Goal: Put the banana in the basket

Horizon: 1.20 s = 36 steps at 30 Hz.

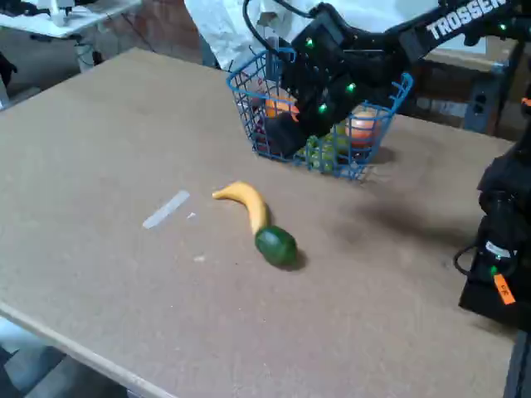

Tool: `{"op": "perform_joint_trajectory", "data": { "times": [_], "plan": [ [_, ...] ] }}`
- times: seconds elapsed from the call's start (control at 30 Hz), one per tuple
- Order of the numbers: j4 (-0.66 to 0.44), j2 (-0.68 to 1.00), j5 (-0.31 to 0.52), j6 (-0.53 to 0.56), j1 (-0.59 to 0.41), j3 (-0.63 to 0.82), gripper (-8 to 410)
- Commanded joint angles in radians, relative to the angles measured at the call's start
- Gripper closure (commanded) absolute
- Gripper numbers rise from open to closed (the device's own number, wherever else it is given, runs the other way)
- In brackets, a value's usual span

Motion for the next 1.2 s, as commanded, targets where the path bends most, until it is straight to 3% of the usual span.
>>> {"op": "perform_joint_trajectory", "data": {
  "times": [0.0, 0.47, 0.83, 1.17],
  "plan": [
    [-0.009, -0.002, -0.001, 0.001, -0.001, 0.001, 182],
    [-0.009, -0.002, -0.001, 0.016, -0.001, 0.001, 182],
    [-0.043, -0.002, -0.004, 0.376, 0.009, 0.001, 182],
    [-0.089, 0.005, -0.09, 0.632, 0.012, 0.001, 173]
  ]
}}
